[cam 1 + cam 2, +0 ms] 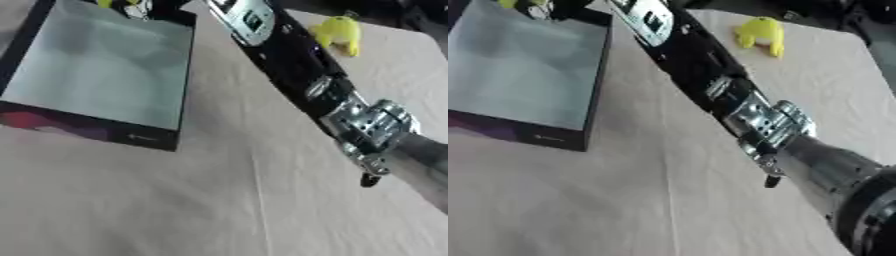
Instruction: Pick up objects on the table and place them in the box.
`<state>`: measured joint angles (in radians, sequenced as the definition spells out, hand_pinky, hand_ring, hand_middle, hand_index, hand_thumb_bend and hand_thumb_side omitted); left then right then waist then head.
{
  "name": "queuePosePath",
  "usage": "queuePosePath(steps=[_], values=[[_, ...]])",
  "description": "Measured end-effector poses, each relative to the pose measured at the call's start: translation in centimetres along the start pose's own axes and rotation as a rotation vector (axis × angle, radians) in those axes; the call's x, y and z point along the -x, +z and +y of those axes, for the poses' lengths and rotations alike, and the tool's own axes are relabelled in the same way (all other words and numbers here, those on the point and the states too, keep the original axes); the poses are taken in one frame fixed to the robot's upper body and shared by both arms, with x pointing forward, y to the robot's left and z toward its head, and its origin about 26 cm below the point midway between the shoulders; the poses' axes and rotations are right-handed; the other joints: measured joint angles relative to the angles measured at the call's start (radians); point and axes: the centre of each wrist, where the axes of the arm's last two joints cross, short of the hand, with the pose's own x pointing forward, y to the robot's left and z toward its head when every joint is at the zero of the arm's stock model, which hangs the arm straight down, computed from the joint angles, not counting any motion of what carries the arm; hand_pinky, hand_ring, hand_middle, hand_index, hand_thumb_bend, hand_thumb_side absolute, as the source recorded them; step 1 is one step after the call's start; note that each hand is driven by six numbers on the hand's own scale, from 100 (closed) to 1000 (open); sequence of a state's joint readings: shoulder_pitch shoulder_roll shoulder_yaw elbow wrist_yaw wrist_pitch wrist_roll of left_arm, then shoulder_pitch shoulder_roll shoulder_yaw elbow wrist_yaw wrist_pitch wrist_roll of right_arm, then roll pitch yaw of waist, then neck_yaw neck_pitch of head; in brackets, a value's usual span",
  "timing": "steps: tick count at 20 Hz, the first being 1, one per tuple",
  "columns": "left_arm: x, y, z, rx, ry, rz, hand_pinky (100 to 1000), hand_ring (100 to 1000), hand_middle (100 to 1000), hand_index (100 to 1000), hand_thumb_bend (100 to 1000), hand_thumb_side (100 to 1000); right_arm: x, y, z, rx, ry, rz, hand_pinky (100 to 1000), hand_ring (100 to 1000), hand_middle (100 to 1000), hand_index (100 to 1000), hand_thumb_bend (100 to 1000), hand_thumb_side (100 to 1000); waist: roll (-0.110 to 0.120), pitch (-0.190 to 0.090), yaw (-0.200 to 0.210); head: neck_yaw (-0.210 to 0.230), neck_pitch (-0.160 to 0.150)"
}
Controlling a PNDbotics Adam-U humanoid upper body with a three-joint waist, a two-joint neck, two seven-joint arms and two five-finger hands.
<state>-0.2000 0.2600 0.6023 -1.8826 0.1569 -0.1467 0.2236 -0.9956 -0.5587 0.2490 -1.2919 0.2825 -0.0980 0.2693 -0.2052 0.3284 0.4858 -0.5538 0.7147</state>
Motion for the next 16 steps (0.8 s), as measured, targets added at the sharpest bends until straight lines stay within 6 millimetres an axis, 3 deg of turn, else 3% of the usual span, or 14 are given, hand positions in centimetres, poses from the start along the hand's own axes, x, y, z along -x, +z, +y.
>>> queuePosePath(steps=[8, 12, 16], values=[[-0.1, 0.1, 0.3, -0.047, -0.005, -0.008, 691, 556, 712, 704, 149, 568, 0.2, 0.0, 2.0, -0.083, -0.002, 0.010, 883, 771, 720, 639, 100, 100, 0.003, 0.012, -0.005, -0.021, -0.060], [0.0, 0.2, 0.3, -0.049, -0.005, -0.012, 692, 556, 712, 704, 149, 569, 0.3, -0.2, 2.6, -0.103, -0.012, 0.020, 895, 801, 751, 668, 100, 100, 0.008, 0.016, -0.005, -0.028, -0.076], [0.2, 0.3, 0.3, -0.048, -0.004, -0.009, 692, 556, 713, 703, 145, 570, 0.6, -0.2, 3.2, -0.121, -0.024, 0.026, 941, 939, 889, 800, 100, 100, 0.010, 0.019, -0.001, -0.027, -0.078]])
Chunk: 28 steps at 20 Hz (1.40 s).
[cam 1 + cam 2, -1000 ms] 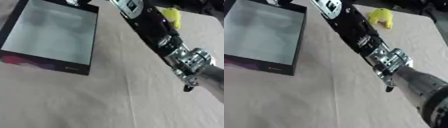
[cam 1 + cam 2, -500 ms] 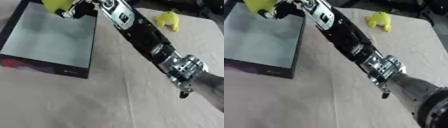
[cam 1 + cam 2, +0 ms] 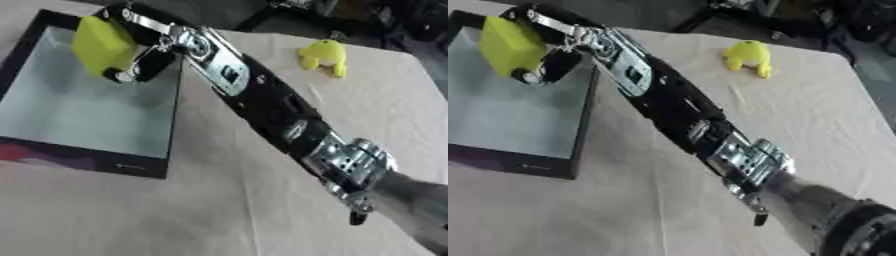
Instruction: Pick up objects on the table and place them in the box.
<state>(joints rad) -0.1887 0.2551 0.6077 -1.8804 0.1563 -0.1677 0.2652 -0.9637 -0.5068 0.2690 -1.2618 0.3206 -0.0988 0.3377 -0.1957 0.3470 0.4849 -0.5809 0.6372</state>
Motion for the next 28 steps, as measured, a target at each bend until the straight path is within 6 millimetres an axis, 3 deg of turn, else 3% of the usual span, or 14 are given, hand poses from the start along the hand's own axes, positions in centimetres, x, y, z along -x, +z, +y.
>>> queuePosePath(steps=[2, 5, 8, 11, 13, 14, 16, 17, 18, 20, 22, 28], values=[[0.1, 0.1, 0.1, 0.000, -0.002, 0.004, 692, 555, 715, 704, 145, 568, 0.0, 0.0, 0.2, -0.009, -0.002, -0.006, 975, 1000, 956, 864, 112, 100, 0.000, 0.001, 0.002, 0.007, 0.000], [0.2, 0.1, 0.1, -0.003, -0.002, 0.003, 692, 557, 719, 708, 153, 566, 0.1, 0.1, 0.2, -0.012, 0.003, -0.009, 1000, 1000, 998, 912, 277, 104, 0.000, 0.002, 0.002, 0.020, 0.002], [0.2, 0.1, 0.1, -0.012, 0.000, -0.003, 693, 559, 721, 714, 158, 565, 0.2, 0.2, -0.1, 0.010, 0.027, -0.002, 1000, 1000, 1000, 929, 335, 190, 0.000, 0.003, 0.003, 0.033, 0.004], [0.2, 0.1, 0.1, -0.027, 0.003, -0.009, 693, 558, 721, 716, 163, 564, 0.3, 0.3, -0.3, 0.042, 0.058, 0.010, 1000, 1000, 1000, 951, 301, 301, 0.000, 0.005, 0.004, 0.042, 0.013], [0.2, 0.1, 0.1, -0.036, 0.006, -0.012, 693, 558, 721, 716, 163, 564, 0.3, 0.3, -0.3, 0.048, 0.071, 0.010, 1000, 1000, 1000, 957, 286, 324, 0.002, 0.007, 0.004, 0.046, 0.019], [0.2, 0.1, 0.1, -0.040, 0.008, -0.013, 693, 558, 721, 716, 163, 564, 0.4, 0.3, -0.3, 0.046, 0.074, 0.008, 1000, 1000, 1000, 965, 295, 309, 0.003, 0.007, 0.004, 0.048, 0.020], [0.2, 0.1, 0.2, -0.044, 0.011, -0.014, 694, 557, 720, 716, 162, 565, 0.5, 0.3, -0.2, 0.032, 0.077, 0.001, 1000, 1000, 1000, 973, 374, 131, 0.003, 0.011, 0.004, 0.050, 0.020], [0.3, 0.2, 0.2, -0.045, 0.011, -0.014, 694, 557, 720, 716, 162, 566, 0.6, 0.3, -0.2, 0.022, 0.077, -0.003, 1000, 1000, 1000, 975, 397, 100, 0.003, 0.011, 0.004, 0.050, 0.020], [0.3, 0.2, 0.2, -0.046, 0.011, -0.011, 694, 557, 720, 717, 162, 566, 0.7, 0.3, -0.2, 0.012, 0.078, -0.009, 1000, 1000, 1000, 978, 401, 100, 0.003, 0.012, 0.004, 0.050, 0.020], [0.4, 0.2, 0.2, -0.046, 0.010, -0.009, 694, 557, 720, 718, 166, 568, 0.8, 0.4, -0.2, -0.011, 0.078, -0.014, 1000, 1000, 1000, 983, 282, 100, 0.003, 0.012, 0.005, 0.050, 0.020], [0.5, 0.2, 0.2, -0.045, 0.011, -0.007, 695, 557, 721, 720, 165, 569, 1.0, 0.4, -0.2, -0.026, 0.073, -0.012, 1000, 1000, 1000, 981, 343, 100, 0.003, 0.014, 0.006, 0.050, 0.020], [0.7, 0.4, 0.2, -0.048, 0.018, 0.001, 695, 555, 721, 721, 163, 571, 1.2, 0.5, -0.4, -0.004, 0.058, 0.010, 1000, 1000, 1000, 984, 375, 100, 0.003, 0.018, 0.009, 0.048, 0.020]])
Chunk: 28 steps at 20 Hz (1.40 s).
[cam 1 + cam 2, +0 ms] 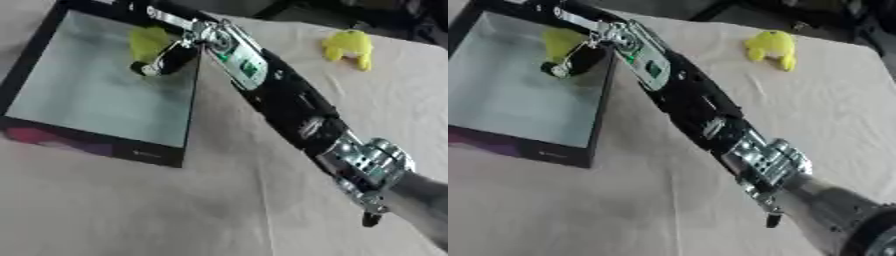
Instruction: Pick up objects on the table and place them in the box.
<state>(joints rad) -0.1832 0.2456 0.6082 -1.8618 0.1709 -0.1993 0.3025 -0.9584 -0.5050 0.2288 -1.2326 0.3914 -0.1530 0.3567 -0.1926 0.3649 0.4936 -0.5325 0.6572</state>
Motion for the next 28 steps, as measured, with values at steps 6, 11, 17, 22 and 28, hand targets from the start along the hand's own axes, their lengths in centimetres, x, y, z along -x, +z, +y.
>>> queuePosePath(steps=[6, 11, 17, 22, 28], values=[[0.1, 0.0, 0.0, 0.004, 0.002, 0.006, 695, 554, 720, 721, 162, 577, -0.2, 0.0, -0.1, 0.032, -0.011, 0.004, 1000, 1000, 1000, 988, 368, 100, 0.000, 0.005, 0.000, -0.002, 0.000], [0.2, 0.2, 0.2, 0.007, -0.005, 0.012, 697, 553, 720, 720, 161, 576, -1.5, 0.0, -1.0, 0.083, -0.039, -0.037, 1000, 1000, 1000, 997, 331, 100, 0.001, 0.004, -0.012, 0.000, 0.004], [0.5, 0.6, 0.7, 0.016, -0.023, 0.031, 697, 553, 718, 720, 158, 577, -5.0, 1.8, -4.9, 0.225, -0.149, -0.159, 1000, 1000, 1000, 1000, 100, 100, 0.032, -0.020, -0.066, 0.025, 0.021], [0.9, 1.1, 1.4, 0.029, -0.051, 0.053, 697, 551, 716, 718, 154, 577, -6.9, 5.9, -7.4, 0.351, -0.306, -0.236, 1000, 1000, 1000, 932, 100, 258, 0.060, -0.040, -0.133, 0.080, 0.036], [1.5, 1.8, 2.1, 0.052, -0.077, 0.078, 697, 550, 724, 717, 148, 579, -5.8, 11.7, -8.9, 0.413, -0.406, -0.180, 1000, 1000, 1000, 911, 100, 348, 0.105, -0.058, -0.206, 0.176, 0.052]])
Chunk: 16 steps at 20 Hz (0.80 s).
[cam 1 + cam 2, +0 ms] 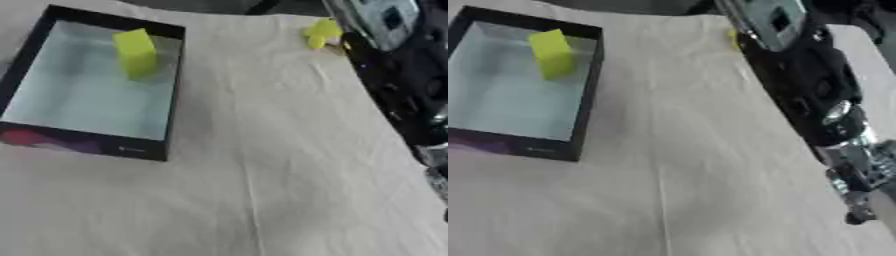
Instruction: Pick up objects on the table and place them in the box.
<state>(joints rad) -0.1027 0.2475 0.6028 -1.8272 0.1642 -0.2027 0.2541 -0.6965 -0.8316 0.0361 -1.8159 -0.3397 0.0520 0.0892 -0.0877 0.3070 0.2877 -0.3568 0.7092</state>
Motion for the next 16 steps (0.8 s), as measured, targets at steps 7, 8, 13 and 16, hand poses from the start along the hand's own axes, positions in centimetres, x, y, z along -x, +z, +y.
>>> queuePosePath(steps=[7, 8, 13, 16], values=[[0.7, 0.6, 0.6, 0.021, -0.023, 0.019, 697, 548, 722, 715, 145, 586, 0.2, 3.8, -2.1, 0.021, 0.042, 0.070, 1000, 1000, 1000, 913, 100, 294, 0.031, -0.009, -0.090, 0.097, 0.001], [0.8, 0.6, 0.6, 0.023, -0.025, 0.020, 697, 548, 722, 715, 146, 589, 0.3, 4.2, -2.2, 0.015, 0.060, 0.081, 1000, 1000, 1000, 913, 100, 278, 0.034, -0.009, -0.105, 0.108, 0.001], [0.8, 0.6, 0.5, 0.039, -0.024, 0.026, 697, 547, 722, 715, 147, 596, 1.6, 6.3, -2.3, -0.043, 0.161, 0.142, 1000, 1000, 1000, 908, 100, 255, 0.036, -0.009, -0.164, 0.136, 0.001], [0.7, 0.5, 0.0, 0.060, -0.014, 0.028, 697, 546, 721, 714, 146, 599, 2.6, 7.5, -2.5, -0.075, 0.227, 0.181, 996, 1000, 1000, 916, 100, 267, 0.036, -0.009, -0.182, 0.143, 0.000]])
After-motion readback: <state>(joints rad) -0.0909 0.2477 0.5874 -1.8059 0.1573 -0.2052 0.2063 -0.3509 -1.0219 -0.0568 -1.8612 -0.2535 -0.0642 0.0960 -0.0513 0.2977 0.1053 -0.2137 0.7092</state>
